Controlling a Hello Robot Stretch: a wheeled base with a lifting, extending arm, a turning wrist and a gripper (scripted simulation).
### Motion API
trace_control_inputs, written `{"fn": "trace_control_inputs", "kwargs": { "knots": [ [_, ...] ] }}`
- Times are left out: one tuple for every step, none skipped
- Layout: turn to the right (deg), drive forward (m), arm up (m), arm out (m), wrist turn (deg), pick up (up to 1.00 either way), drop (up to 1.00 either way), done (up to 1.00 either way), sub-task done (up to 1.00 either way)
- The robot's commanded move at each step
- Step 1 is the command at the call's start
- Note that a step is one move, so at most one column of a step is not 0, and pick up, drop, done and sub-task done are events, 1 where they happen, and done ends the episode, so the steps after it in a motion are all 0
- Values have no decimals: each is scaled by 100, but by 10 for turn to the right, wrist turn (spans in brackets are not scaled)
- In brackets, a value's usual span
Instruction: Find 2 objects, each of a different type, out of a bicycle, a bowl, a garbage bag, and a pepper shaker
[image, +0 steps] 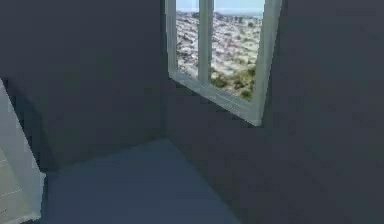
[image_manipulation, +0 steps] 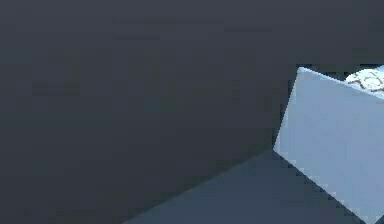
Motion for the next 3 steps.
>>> {"fn": "trace_control_inputs", "kwargs": {
  "knots": [
    [-450,0,0,0,0,0,0,0,0],
    [-450,0,0,0,0,0,0,0,0],
    [-450,0,0,0,0,0,0,0,0]
  ]
}}
